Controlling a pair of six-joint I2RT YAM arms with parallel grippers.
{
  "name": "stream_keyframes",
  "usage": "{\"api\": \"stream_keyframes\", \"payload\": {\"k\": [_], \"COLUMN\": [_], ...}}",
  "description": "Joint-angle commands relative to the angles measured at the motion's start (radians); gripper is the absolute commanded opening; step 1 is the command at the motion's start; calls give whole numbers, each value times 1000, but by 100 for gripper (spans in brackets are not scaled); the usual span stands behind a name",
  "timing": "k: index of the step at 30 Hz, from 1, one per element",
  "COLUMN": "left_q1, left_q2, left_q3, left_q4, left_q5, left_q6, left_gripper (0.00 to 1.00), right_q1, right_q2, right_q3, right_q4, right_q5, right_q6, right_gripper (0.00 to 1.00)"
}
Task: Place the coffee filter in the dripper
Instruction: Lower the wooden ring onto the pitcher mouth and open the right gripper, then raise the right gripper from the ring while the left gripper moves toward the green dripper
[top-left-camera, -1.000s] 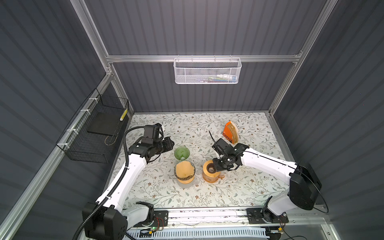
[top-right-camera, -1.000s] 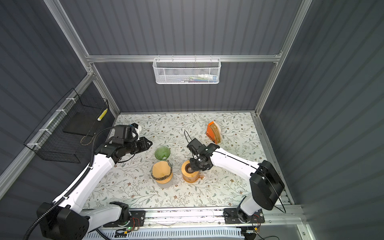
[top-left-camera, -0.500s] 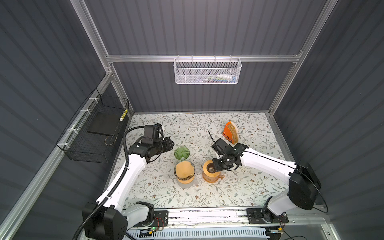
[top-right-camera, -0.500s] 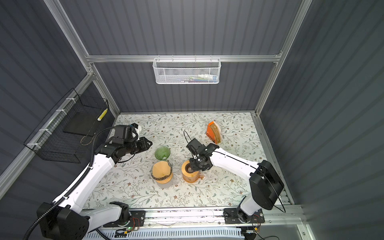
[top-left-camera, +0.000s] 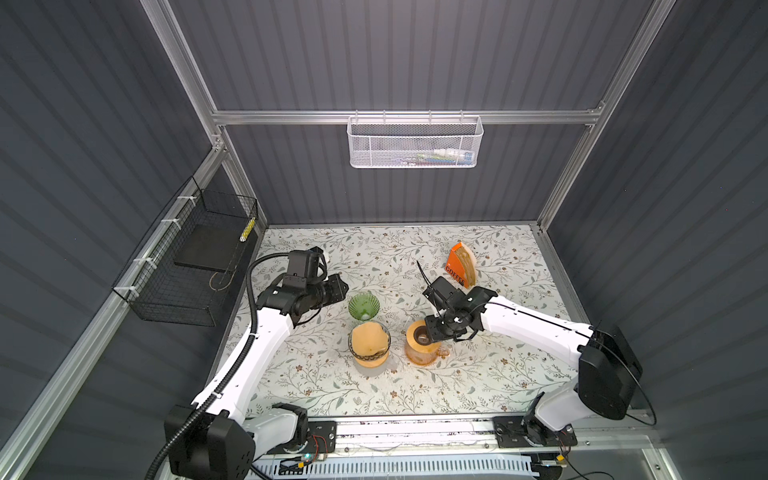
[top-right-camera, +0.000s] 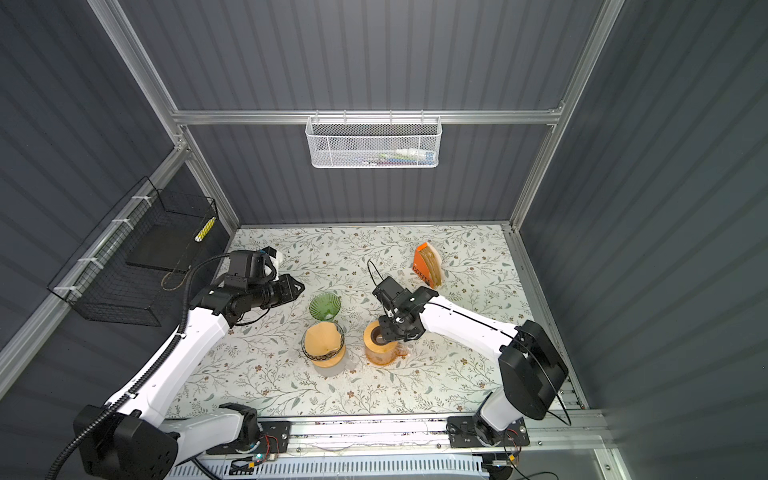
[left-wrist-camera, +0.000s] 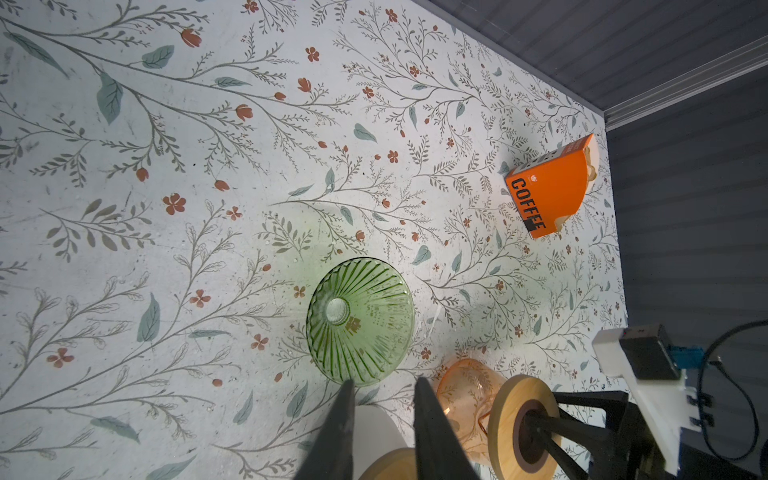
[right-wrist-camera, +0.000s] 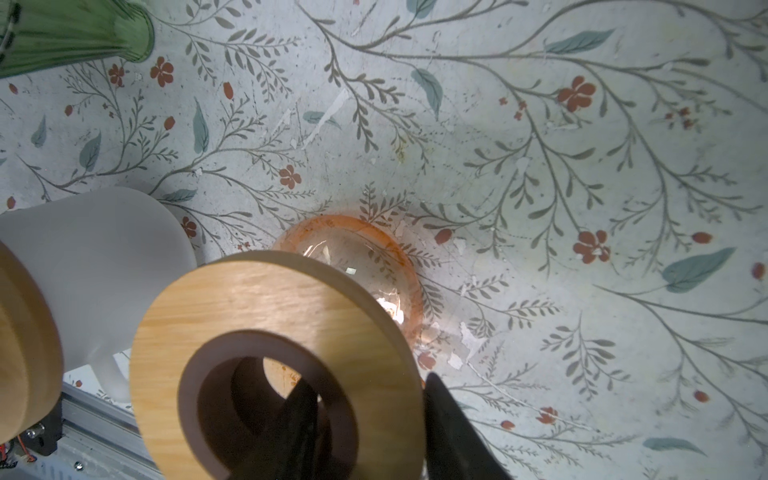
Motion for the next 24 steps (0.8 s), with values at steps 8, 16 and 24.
{"api": "stream_keyframes", "payload": {"k": [8,16,24], "left_q1": [-3,-5,-5], "left_q2": [41,95,199], "left_q3": [-8,-4,13], "left_q4": [-8,-4,-29], "left_q5": [27,9,-22], "left_q6": [-4,-15,-8], "left_gripper": [37,50,53], "right_q1": [9,0,-53], "right_q2": [-73,-137,-158], "right_q3": [35,88,83], "right_q4": [-39,-86,-63], "right_q5": [81,147,97], "right_q6": [9,-27,-32], "right_gripper": [45,49,50]}}
